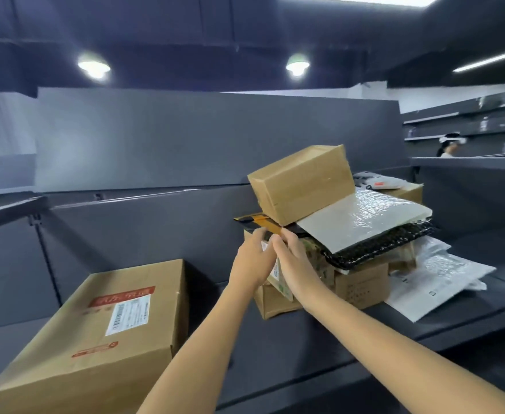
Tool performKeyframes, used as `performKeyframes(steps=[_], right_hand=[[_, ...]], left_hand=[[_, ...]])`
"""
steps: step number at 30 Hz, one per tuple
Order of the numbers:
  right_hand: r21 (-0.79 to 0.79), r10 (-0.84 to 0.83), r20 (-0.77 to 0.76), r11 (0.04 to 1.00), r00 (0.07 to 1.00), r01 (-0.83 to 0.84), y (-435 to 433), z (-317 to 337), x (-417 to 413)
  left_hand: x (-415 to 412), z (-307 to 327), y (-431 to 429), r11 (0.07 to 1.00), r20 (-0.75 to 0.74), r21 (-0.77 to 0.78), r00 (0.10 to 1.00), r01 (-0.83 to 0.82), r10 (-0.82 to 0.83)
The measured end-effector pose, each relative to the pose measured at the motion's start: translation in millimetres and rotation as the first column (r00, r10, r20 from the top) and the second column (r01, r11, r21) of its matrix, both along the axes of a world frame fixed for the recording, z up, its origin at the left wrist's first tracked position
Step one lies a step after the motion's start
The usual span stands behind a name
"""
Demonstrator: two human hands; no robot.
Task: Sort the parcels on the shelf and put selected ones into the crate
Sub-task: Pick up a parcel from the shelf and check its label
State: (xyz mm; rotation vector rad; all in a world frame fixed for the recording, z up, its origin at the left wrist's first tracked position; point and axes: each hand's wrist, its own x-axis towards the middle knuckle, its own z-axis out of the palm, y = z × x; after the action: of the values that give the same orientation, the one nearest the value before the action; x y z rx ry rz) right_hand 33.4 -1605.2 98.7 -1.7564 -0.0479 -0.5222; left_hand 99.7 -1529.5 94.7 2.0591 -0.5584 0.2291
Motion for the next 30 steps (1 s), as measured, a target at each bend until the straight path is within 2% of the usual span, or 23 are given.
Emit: performKeyframes(steps=[6,8,10,12,18,24,27,30], right_hand=[[0.110,-0.087,-0.123,0.989,0.989,0.101,-21,13,45],[0.241,-0.077,-0.171,0.964,0.982,0.117,-30,22,56],[0.457,0.016,-0.195,0.886,0.981,0.076,-38,34,65],[0.569,0.058,-0.222,0.819,0.973,0.081,-44,46,74],[0.638,0.049,-0.271,0.757,0.961,0.141,-62,76,105],[0.688,0.012,-0.347,0.683,0.938,0.246,-64,77,124],[0.707,-0.011,-0.349,0.653,0.937,0.272,-62,75,137],[0.707,0.019,-0.308,0.673,0.951,0.216,-60,76,143]], left_hand=[[35,10,-6,0.994,-0.077,-0.106,0.997,0.007,-0.015],[48,16,-11,0.990,-0.104,-0.143,0.994,0.012,-0.027],[61,23,-16,0.982,-0.124,-0.190,0.992,0.011,-0.035],[69,32,-22,0.971,-0.144,-0.241,0.989,0.002,-0.038],[89,60,-38,0.921,-0.130,-0.391,0.989,0.010,-0.066],[104,68,-44,0.977,0.009,-0.211,1.000,0.030,-0.028],[107,65,-44,0.983,0.048,-0.183,0.999,0.012,-0.003],[110,63,-40,0.983,0.027,-0.179,0.999,0.031,-0.027]])
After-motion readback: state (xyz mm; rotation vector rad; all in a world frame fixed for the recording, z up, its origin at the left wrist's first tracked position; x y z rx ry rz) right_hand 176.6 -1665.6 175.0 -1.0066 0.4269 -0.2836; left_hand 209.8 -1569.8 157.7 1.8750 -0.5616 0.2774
